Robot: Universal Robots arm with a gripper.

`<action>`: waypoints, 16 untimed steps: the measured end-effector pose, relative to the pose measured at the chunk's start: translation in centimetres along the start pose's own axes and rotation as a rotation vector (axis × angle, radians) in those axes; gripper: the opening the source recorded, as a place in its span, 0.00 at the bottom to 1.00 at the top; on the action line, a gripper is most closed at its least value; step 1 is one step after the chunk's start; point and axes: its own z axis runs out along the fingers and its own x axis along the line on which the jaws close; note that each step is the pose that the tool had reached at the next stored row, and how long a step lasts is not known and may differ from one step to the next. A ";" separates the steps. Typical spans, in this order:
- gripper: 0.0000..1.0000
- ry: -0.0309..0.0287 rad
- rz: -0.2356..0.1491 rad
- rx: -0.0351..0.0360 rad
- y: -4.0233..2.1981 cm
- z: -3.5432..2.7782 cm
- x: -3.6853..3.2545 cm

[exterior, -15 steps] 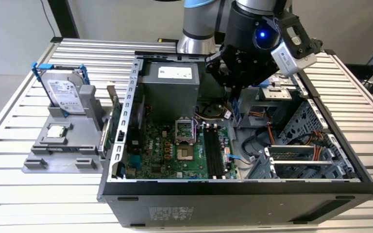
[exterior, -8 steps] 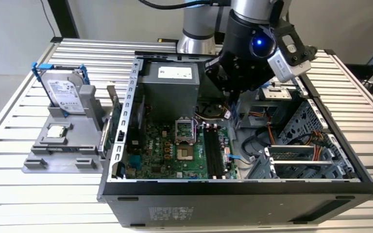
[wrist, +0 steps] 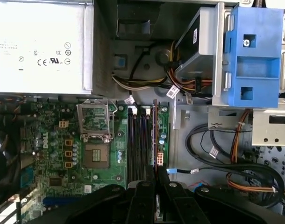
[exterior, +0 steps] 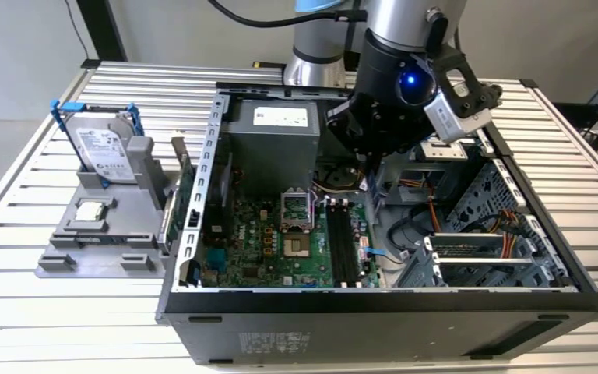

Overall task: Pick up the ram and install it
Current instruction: 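Press down the ram until it locks into place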

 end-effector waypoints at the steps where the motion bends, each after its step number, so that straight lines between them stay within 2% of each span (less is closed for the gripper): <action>1: 0.00 -0.0001 0.000 -0.0002 0.00 0.13 0.01; 5: 0.00 0.0008 0.000 0.0001 0.00 0.13 0.01; 11: 0.00 0.0008 0.004 0.0002 -0.01 1.30 0.05; 16: 0.00 0.0011 0.008 0.0076 -0.13 1.81 0.08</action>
